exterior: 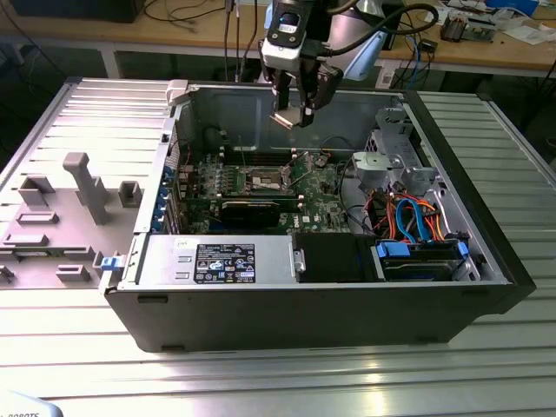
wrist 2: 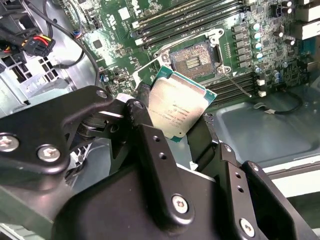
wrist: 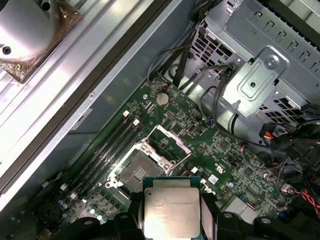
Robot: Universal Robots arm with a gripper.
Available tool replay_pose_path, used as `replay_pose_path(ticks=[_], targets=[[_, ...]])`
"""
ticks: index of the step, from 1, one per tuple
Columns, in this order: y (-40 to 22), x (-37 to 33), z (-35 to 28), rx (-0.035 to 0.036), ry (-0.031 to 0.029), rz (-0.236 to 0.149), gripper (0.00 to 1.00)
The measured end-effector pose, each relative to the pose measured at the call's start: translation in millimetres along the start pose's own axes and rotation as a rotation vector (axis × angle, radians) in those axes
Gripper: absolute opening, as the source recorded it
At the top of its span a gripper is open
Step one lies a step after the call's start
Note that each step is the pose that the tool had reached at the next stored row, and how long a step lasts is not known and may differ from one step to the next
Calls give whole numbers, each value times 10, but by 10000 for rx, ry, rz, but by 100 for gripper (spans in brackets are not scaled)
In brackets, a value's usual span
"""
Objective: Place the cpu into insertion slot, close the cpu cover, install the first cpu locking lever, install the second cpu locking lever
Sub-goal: 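Place the cpu into insertion slot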
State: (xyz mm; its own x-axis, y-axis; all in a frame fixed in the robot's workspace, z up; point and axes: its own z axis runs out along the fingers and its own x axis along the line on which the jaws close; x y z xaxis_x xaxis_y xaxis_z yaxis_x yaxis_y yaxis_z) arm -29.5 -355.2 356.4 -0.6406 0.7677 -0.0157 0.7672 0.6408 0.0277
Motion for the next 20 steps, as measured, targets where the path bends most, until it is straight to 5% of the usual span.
replay_pose_path(ticks=[20], targets=[[-1,1,36,44,-77,2647,54]])
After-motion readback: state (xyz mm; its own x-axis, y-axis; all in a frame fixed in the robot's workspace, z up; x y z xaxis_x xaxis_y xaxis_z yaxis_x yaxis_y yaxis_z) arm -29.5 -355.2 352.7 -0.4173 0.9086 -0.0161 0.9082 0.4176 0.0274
